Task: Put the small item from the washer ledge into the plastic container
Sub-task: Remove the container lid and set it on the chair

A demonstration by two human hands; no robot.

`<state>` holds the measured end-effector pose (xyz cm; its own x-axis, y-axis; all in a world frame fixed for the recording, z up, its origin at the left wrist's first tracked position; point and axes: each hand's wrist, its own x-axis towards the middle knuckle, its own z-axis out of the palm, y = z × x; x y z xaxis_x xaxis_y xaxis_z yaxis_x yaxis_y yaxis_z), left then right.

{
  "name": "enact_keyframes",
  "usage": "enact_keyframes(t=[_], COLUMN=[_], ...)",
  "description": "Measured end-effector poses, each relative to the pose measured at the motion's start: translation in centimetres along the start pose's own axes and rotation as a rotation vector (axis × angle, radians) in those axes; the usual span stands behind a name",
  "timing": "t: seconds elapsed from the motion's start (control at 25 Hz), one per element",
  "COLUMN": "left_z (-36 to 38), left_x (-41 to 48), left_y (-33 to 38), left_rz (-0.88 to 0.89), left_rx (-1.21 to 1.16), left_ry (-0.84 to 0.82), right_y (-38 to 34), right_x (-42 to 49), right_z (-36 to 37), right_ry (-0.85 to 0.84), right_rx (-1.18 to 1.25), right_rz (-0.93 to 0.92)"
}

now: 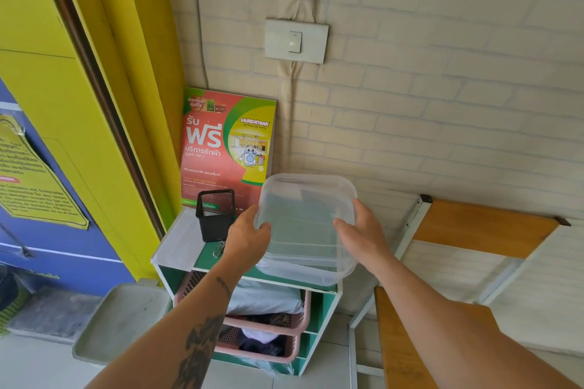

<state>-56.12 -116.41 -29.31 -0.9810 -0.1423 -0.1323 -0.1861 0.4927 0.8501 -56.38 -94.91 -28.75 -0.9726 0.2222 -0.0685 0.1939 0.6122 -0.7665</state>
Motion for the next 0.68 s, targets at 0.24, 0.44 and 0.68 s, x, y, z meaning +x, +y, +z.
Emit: enact_keyframes(t=[0.24, 0.44, 0.68], left_z=[0.0, 2.5, 10.4], left_x=[-0.8, -2.0, -5.4], left_y=[0.9, 3.4, 7.8], left_rz=[0.053, 0.162, 0.296], left_rx=[-0.095, -0.063, 0.069], left_ry=[0.121, 0.209, 0.173], right_y=[-0.3, 2.1, 8.4], right_x=[-0.7, -1.8, -3.6], right_z=[-1.2, -4.9, -12.5], right_ry=[0.02, 0.093, 0.164], right_rx=[0.041, 0.11, 0.089], right_rz=[-0.038, -0.017, -0.023])
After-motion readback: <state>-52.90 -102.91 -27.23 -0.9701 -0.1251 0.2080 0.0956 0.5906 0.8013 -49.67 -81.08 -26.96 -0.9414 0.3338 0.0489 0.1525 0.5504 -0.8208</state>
